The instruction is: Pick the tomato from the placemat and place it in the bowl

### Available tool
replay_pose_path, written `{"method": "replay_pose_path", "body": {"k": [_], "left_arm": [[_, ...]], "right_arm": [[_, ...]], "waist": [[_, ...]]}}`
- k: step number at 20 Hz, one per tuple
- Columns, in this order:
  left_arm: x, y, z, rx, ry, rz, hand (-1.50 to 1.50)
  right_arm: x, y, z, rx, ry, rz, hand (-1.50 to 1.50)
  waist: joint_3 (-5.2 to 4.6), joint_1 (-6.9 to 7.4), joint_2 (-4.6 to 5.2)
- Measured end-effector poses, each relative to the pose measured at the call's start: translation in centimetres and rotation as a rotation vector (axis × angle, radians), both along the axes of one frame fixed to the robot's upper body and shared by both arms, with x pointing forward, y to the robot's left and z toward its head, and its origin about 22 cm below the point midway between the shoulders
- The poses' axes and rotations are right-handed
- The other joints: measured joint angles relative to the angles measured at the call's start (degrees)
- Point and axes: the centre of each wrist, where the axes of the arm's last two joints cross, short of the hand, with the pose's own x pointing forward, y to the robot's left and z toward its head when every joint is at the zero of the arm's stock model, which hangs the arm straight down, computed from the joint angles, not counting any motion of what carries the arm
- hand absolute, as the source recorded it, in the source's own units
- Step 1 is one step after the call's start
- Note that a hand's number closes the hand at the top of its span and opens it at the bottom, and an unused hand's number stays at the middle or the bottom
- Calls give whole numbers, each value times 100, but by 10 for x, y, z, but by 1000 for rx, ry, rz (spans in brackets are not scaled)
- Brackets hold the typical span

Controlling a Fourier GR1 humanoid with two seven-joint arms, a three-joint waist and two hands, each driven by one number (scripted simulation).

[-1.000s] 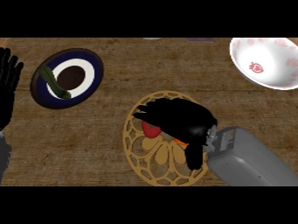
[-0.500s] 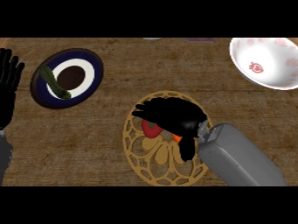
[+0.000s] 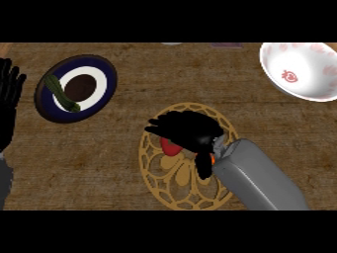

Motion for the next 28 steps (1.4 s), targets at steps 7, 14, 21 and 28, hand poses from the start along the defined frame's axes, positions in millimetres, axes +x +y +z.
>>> {"method": "replay_pose_path", "body": {"k": [7,14,21,28], "left_arm": [[3,-3,1,-4,2,1,0],[9,3,5,-1,11,-2,0],[2,-8,6,-7,4,-2,0],[0,-15,-1,-3,6,-3,0]], "right_arm": [[4,8,-26,-23,3,-6,-150],[10,13,-46,-65,13,-44,-150],[28,8,-61,-44,-17,-33,150],[31,6,-65,20,-81,10,150]], "waist": [[0,0,2],[0,-2,3],[-6,18,-5],[-21,2,-32]]}}
